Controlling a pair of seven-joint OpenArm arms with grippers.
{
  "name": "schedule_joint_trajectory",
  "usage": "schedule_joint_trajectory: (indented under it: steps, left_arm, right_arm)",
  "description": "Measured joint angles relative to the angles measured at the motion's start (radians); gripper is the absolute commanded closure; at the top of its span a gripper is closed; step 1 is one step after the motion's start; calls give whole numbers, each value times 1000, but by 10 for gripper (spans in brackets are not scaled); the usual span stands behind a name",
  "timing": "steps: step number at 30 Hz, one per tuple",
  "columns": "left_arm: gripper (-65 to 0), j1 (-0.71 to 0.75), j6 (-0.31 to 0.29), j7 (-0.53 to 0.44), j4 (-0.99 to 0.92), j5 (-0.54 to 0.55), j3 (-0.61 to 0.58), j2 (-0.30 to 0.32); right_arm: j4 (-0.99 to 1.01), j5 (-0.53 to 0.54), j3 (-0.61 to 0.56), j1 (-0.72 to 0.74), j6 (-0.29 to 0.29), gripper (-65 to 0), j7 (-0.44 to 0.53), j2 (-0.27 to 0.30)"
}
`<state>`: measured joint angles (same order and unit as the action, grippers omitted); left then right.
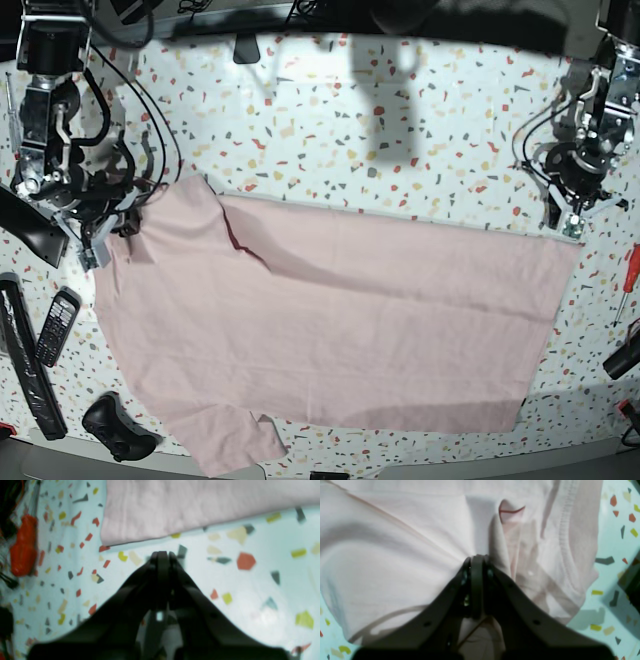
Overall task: Fold the T-shirt properly
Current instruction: 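Pull the shoulder edge back toward the arms with both grippers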
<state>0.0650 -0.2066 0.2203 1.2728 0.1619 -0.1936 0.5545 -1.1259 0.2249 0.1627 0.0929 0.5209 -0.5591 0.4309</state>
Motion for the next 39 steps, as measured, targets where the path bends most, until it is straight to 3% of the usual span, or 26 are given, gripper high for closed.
schedule_joint_trajectory:
  steps: [3,6,7,11,15,18,23,27,31,35,39]
  left_arm:
    - [-13,4,-22,-10,43,-216,-5,-5]
    - [-215,-5,-24,-63,75,-420,-8,-5]
    - [-242,-16,-27,-75,75,-477,-8,-5]
    - [-243,-55,-106,-96,57,-475,-13,30]
    - [-243,-95,-124,-123,12,-536,-37,90]
    - [-242,-140,-118,-132,-20,-588,-136,145]
    - [-241,-240,-6,-138,-112,-701,-353,157]
    - [-217,-319,10,-154,-208,-719,-436,158]
    - [0,-323,6,-152,-221,-706,-440,163]
    - [0,-304,-1,-153,-189,-621,-441,196]
    - [0,-264,-11,-116,-89,-492,-446,270]
  right_arm:
    - [-1,0,0,4,0,0,-6,1]
    - [-1,7,0,7,0,0,-10,2]
    - [-1,10,0,10,0,0,-12,2]
    - [0,13,0,17,0,0,-21,2]
    - [0,22,0,17,0,0,-21,2]
    - [0,22,0,18,0,0,-21,2]
    - [0,26,0,21,0,0,-32,2]
    - [0,26,0,21,0,0,-37,2]
    - [0,26,0,21,0,0,-37,2]
    - [0,26,0,21,0,0,-37,2]
    - [-4,29,0,21,0,0,-51,2]
